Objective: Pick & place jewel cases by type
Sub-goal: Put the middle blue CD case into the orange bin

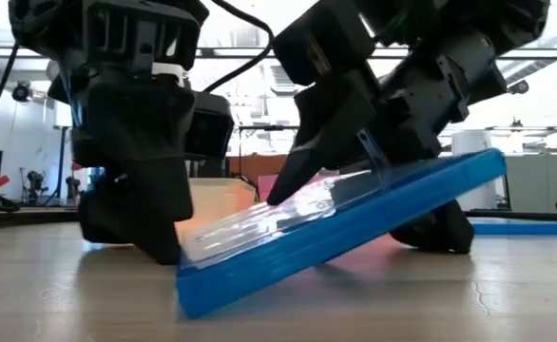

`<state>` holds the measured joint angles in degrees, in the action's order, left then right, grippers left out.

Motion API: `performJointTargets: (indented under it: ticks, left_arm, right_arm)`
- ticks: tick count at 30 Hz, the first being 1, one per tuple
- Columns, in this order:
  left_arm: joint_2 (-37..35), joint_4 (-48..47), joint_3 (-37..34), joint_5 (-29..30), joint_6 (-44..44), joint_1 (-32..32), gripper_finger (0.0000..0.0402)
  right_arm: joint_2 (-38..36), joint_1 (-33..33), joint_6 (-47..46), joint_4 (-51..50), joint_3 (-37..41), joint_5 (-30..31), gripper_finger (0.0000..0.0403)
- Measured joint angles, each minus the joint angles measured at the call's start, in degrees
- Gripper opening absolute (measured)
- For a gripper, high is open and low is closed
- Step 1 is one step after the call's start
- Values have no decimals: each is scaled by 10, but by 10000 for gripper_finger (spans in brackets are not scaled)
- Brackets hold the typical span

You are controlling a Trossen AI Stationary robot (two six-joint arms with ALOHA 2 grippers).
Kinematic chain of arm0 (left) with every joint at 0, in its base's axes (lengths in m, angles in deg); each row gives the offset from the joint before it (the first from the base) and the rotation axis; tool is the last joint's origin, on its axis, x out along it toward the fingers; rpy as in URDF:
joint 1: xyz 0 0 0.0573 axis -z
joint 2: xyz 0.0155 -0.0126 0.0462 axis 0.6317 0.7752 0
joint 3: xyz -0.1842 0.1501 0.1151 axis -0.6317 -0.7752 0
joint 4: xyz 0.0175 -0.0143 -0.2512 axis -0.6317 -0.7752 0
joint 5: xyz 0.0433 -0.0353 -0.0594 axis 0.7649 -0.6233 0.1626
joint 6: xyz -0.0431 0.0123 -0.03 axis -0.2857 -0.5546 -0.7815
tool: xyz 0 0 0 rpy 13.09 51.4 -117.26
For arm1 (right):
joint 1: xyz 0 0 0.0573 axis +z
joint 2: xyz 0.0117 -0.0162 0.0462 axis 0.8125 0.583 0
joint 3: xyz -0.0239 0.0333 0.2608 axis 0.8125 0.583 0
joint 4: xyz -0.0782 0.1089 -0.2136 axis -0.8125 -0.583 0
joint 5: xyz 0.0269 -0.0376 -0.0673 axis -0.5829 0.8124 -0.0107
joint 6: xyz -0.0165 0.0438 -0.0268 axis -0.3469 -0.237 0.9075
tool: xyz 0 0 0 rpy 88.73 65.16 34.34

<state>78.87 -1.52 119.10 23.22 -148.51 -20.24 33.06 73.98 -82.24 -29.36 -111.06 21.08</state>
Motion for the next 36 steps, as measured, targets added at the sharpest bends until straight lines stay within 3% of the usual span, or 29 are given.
performJointTargets:
  ticks: [6, 12, 16, 21, 28, 36]
  left_arm:
    - [-24, -25, 4, 27, 15, 5, 167]
    - [-179, -111, -39, 120, -8, 59, 167]
    - [-316, -131, -62, 220, -38, 116, 167]
    - [-467, -185, -55, 313, -18, 152, 167]
    - [-670, -339, -15, 411, 127, 143, 167]
    - [-796, -425, -7, 415, 167, 130, 167]
  right_arm:
    - [-14, 8, -6, -72, -28, 36, 138]
    - [-99, 29, -48, -125, 6, 129, 21]
    - [-157, 10, -13, -101, -3, 167, 17]
    - [-161, -93, 70, -121, -49, 188, 15]
    - [-46, -256, 160, -116, -214, 36, 19]
    - [132, -327, 115, -231, -442, 7, 49]
